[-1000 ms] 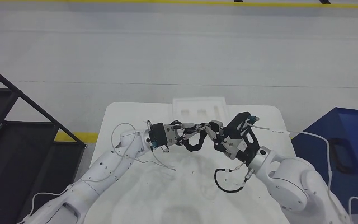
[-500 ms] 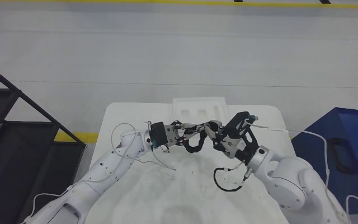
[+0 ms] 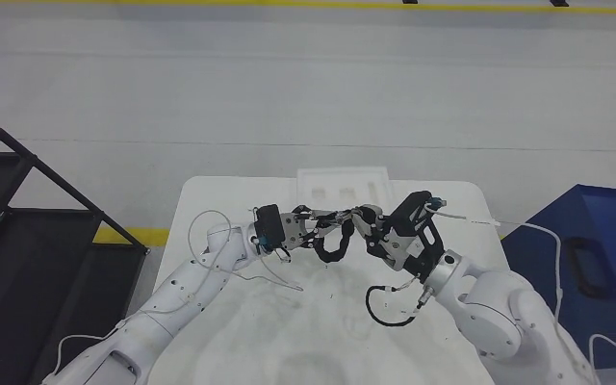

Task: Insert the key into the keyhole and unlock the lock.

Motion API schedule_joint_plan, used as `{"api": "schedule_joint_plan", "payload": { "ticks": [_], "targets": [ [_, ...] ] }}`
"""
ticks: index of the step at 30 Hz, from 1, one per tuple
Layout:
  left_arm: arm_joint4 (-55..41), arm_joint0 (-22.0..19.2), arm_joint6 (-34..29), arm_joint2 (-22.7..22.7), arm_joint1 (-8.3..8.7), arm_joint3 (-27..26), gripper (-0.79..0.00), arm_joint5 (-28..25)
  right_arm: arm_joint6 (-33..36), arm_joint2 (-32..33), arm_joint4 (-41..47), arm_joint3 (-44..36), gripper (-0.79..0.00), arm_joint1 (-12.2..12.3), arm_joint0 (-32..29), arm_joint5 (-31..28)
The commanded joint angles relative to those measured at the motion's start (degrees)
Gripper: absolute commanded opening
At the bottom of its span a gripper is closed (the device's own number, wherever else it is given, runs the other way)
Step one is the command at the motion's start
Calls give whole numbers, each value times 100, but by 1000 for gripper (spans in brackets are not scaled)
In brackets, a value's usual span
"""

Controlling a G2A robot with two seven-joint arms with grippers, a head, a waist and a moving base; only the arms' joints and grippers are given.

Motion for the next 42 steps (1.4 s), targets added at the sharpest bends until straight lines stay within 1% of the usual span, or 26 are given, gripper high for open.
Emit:
{"api": "schedule_joint_plan", "payload": {
  "ticks": [1, 13, 25, 26, 27, 30, 33, 38, 42],
  "targets": [
    [-29, 4, 2, -10, -7, 7, -785, -26, -21, 4, 0, 14, -785, -3, -12, -15],
    [-100, 28, -97, -83, -48, 21, -785, -107, 35, -106, -45, 86, -785, -35, 30, -49],
    [21, 54, -136, -132, -74, 1, -785, -104, 353, -280, -184, 143, -785, -75, 191, 106],
    [25, 58, -145, -133, -76, 0, -785, -118, 375, -285, -169, 146, -520, -77, 198, 94],
    [25, 60, -151, -137, -78, 0, -785, -128, 392, -286, -152, 148, 0, -78, 209, 63],
    [-2, 69, -222, -151, -84, 4, -785, -190, 453, -241, -151, 122, 0, -71, 233, -97],
    [-102, 69, -399, -186, -86, -41, -785, -339, 556, -131, -175, 86, 0, -46, 244, -387],
    [-352, 70, -829, -347, -43, -176, -785, -877, 842, 159, -87, 72, 0, 31, 276, -1283],
    [-624, 63, -1546, -572, 35, -308, -785, -1543, 1214, 448, -103, 131, 0, 115, 350, -2107]
  ]
}}
